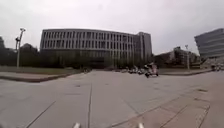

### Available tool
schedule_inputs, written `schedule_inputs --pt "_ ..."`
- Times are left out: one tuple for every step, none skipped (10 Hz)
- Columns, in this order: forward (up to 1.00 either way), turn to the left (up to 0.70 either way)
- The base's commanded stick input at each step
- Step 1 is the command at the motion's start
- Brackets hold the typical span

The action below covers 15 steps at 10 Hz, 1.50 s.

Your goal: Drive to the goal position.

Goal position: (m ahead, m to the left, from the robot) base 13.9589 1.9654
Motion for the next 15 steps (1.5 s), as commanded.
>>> schedule_inputs --pt "0.5 0.0" --pt "0.5 0.0" --pt "0.5 0.09" --pt "0.5 0.23" --pt "0.5 0.24" --pt "0.5 0.25" --pt "0.5 0.25" --pt "0.5 0.22" --pt "0.5 0.09" --pt "0.5 0.0" --pt "0.5 0.0" --pt "0.5 0.0" --pt "0.5 0.0" --pt "0.5 0.0" --pt "0.5 0.0"
